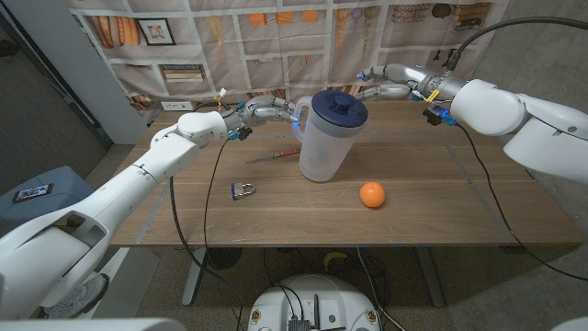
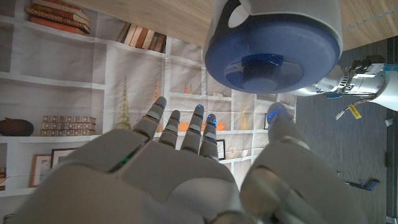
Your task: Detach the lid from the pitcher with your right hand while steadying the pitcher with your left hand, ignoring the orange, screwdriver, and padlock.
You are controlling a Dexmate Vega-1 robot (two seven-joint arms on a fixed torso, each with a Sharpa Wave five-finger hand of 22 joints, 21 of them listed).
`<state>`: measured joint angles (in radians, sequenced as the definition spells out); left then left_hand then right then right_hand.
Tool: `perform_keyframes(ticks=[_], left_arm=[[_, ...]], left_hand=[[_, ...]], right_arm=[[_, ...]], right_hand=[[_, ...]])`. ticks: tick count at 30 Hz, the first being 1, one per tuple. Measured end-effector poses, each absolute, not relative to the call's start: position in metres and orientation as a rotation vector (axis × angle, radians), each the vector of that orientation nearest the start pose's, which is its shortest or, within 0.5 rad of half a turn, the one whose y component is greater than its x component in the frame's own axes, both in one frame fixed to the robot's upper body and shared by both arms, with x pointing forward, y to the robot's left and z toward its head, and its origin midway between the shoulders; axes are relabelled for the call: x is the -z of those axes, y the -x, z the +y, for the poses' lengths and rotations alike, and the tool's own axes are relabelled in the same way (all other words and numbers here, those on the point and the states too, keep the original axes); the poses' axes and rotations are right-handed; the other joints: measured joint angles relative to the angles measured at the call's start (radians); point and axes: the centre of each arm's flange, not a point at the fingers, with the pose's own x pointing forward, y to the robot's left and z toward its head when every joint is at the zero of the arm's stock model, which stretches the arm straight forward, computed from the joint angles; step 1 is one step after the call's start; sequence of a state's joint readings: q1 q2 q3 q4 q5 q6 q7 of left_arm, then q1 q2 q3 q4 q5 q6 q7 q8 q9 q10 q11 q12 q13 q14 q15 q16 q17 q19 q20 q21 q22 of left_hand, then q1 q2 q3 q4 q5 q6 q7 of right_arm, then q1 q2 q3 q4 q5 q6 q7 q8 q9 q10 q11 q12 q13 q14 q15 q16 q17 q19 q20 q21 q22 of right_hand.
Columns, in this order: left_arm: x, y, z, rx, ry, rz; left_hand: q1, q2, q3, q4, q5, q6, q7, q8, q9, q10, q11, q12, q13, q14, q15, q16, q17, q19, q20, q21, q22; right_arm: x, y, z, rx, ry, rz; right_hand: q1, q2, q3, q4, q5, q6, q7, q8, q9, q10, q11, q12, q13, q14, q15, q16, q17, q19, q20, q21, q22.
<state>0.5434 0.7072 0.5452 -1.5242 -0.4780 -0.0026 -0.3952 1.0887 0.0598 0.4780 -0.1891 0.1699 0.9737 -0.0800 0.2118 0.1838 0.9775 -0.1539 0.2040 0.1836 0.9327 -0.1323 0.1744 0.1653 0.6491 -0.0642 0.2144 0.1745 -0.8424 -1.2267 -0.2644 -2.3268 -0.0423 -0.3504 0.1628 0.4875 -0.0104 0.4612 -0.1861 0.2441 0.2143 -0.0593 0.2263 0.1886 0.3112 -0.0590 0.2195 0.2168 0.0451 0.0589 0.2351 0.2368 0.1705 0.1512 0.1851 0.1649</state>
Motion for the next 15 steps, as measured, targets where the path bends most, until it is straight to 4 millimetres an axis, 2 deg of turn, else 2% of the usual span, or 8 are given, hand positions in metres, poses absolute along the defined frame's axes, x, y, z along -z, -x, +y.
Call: perform_keyframes(ticks=[4,5,7,8,10,14,15], left_arm=[[-0.106,-0.613,0.212,0.637,-0.555,-0.581],[-0.106,-0.613,0.212,0.638,-0.556,-0.582],[-0.105,-0.612,0.211,0.639,-0.556,-0.582],[-0.105,-0.612,0.211,0.640,-0.557,-0.583],[-0.105,-0.612,0.212,0.630,-0.553,-0.581],[-0.106,-0.610,0.211,0.633,-0.556,-0.585],[-0.106,-0.610,0.211,0.633,-0.556,-0.585]], left_hand=[[0.000,0.000,0.000,0.000,0.000,0.000,0.000,0.000,0.000,0.000,0.000,0.000,0.000,0.000,0.000,0.000,0.000,0.000,0.000,0.000,0.000],[0.000,0.000,0.000,0.000,0.000,0.000,0.000,0.000,0.000,0.000,0.000,0.000,0.000,0.000,0.000,0.000,0.000,0.000,0.000,0.000,0.000],[0.000,0.000,0.000,0.000,0.000,0.000,0.000,0.000,0.000,0.000,0.000,0.000,0.000,0.000,0.000,0.000,0.000,0.000,0.000,0.000,0.000],[0.000,0.000,0.000,0.000,0.000,0.000,0.000,0.000,0.000,0.000,0.000,0.000,0.000,0.002,0.002,0.000,0.000,0.000,0.000,0.000,0.000],[0.000,0.000,0.000,0.000,0.000,0.000,0.000,0.000,0.000,0.000,0.000,0.000,0.000,0.004,0.004,0.000,0.000,0.000,0.000,0.000,0.000],[0.000,0.000,0.004,-0.004,0.000,0.000,0.000,0.000,0.001,0.001,-0.002,-0.001,0.001,0.009,0.002,-0.002,-0.001,0.000,0.000,0.000,0.000],[0.000,0.000,0.004,-0.004,-0.001,0.000,0.000,0.000,0.003,0.001,-0.002,-0.001,0.003,0.009,0.002,-0.002,0.000,0.000,0.000,0.000,0.000]], right_arm=[[-0.149,-0.444,-0.231,-0.153,1.404,-0.705],[-0.148,-0.445,-0.231,-0.160,1.412,-0.696],[-0.147,-0.445,-0.231,-0.168,1.419,-0.688],[-0.161,-0.439,-0.224,-0.167,1.443,-0.717],[-0.163,-0.439,-0.223,-0.174,1.455,-0.716],[-0.159,-0.439,-0.221,-0.201,1.487,-0.695],[-0.166,-0.437,-0.217,-0.200,1.491,-0.712]], right_hand=[[0.007,-0.006,0.003,0.002,0.007,0.000,0.000,0.000,0.005,0.000,0.000,0.001,0.000,0.007,-0.007,0.000,0.000,0.006,0.001,0.000,0.000],[0.016,0.001,0.006,0.000,0.007,-0.004,-0.004,0.000,0.005,0.003,-0.003,0.006,0.000,0.007,-0.007,0.000,0.000,0.006,0.001,0.000,0.000],[0.028,-0.009,0.007,-0.001,0.011,-0.001,-0.006,0.000,0.005,0.011,-0.003,0.008,0.000,0.008,-0.006,0.000,0.000,0.006,0.001,0.000,0.000],[0.032,-0.005,0.008,-0.002,0.011,0.000,-0.007,0.000,0.005,0.012,-0.002,0.008,0.000,0.011,-0.003,0.005,0.000,0.006,0.001,0.000,0.000],[0.042,-0.014,0.017,-0.003,0.015,0.003,-0.011,0.000,0.005,0.016,-0.005,0.008,0.001,0.018,-0.007,0.007,0.000,0.006,0.001,0.000,0.000],[0.059,-0.008,0.017,-0.003,0.019,0.010,-0.018,0.000,0.005,0.023,-0.012,0.008,0.004,0.022,-0.011,0.012,0.000,0.010,-0.003,0.000,0.000],[0.068,-0.016,0.022,-0.003,0.019,0.010,-0.018,0.000,0.005,0.023,-0.012,0.008,0.004,0.022,-0.011,0.012,0.000,0.014,0.001,0.000,0.000]])
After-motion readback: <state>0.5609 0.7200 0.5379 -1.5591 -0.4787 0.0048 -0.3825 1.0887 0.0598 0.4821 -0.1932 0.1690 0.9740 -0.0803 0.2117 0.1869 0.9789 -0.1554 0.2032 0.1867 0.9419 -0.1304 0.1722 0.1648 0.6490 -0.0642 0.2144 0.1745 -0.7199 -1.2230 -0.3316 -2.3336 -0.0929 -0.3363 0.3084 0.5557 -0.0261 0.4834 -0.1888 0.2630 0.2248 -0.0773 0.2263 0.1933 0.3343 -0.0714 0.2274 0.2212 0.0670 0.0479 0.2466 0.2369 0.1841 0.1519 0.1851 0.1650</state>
